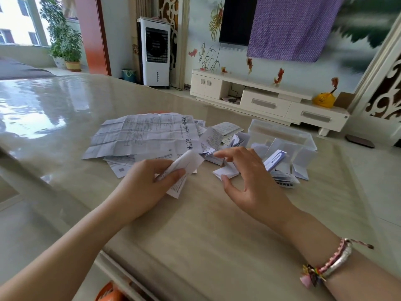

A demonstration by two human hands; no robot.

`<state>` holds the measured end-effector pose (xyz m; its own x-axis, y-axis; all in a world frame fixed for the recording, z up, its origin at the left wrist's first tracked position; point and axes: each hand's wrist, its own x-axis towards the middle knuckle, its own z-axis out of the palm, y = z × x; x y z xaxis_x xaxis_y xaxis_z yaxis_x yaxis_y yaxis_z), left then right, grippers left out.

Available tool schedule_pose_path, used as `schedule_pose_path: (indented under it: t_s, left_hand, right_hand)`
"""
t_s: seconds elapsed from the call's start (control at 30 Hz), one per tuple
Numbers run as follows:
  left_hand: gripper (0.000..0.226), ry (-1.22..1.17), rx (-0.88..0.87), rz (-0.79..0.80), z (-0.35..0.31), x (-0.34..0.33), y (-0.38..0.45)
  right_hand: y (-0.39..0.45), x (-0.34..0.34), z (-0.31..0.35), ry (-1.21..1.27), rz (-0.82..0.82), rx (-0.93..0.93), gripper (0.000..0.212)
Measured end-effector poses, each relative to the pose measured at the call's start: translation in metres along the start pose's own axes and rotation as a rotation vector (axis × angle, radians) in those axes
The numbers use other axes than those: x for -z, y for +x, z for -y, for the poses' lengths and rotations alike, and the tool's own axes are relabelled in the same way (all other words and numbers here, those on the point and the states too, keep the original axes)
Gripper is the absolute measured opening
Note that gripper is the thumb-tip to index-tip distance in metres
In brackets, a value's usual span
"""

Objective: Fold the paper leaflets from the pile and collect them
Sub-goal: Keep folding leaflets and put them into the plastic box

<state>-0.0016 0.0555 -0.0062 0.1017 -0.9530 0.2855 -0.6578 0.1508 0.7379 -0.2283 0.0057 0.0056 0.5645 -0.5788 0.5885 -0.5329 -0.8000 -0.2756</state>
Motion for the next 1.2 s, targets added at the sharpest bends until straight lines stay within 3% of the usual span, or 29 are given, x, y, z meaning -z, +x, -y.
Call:
schedule_pose_path:
  t_s: [0.17, 0.33, 0.47, 0.57, 0.63, 0.67, 0.77, 0.97, 1.07, 1.13, 1.2]
  left_hand:
    - [0.038, -0.231, -0.092, 0.292, -0.009, 0.001, -0.006]
    - [0.030, -0.246, -0.123, 0.319, -0.013, 0.000, -0.008]
    - [0.055, -0.363, -0.123, 0.231, -0.012, -0.001, -0.006]
    - [0.076, -0.657, 0.073, 0.306, -0.012, -0.004, -0.004]
    - [0.085, -0.727, 0.081, 0.345, -0.014, -0.006, -0.002]
    - [0.080, -0.734, 0.080, 0.331, -0.017, -0.007, -0.003]
    - [0.047, -0.601, 0.078, 0.172, -0.020, -0.008, -0.006]
    - [0.063, -0.070, -0.063, -0.051, -0.010, -0.012, -0.005]
    - [0.084, 0.122, -0.047, -0.038, -0.001, -0.012, -0.001]
    - [0.097, 0.214, 0.010, -0.054, 0.004, -0.009, 0.002]
    - [0.095, 0.234, 0.009, -0.089, 0.003, -0.004, 0.002]
  right_hand:
    - [-0.001, 0.000, 0.000, 0.036, 0.103, 0.034, 0.062]
    - [0.000, -0.003, 0.002, 0.146, 0.164, 0.001, 0.029]
    - [-0.001, -0.001, 0.004, 0.390, 0.135, -0.180, 0.003]
    - [0.001, 0.000, 0.005, 0.436, 0.088, -0.263, 0.028]
    - [0.001, 0.000, 0.005, 0.379, 0.062, -0.298, 0.034]
    - [0.000, -0.002, 0.004, 0.320, 0.046, -0.304, 0.035]
    - [0.001, -0.006, 0.002, 0.106, -0.016, -0.265, 0.029]
    - [0.001, -0.006, 0.007, -0.012, -0.008, -0.061, 0.033]
    - [-0.001, -0.010, 0.010, 0.006, 0.097, 0.033, 0.030]
    - [-0.001, -0.013, 0.011, 0.024, 0.220, 0.065, 0.042]
    - [-0.002, -0.015, 0.011, 0.041, 0.339, 0.057, 0.053]
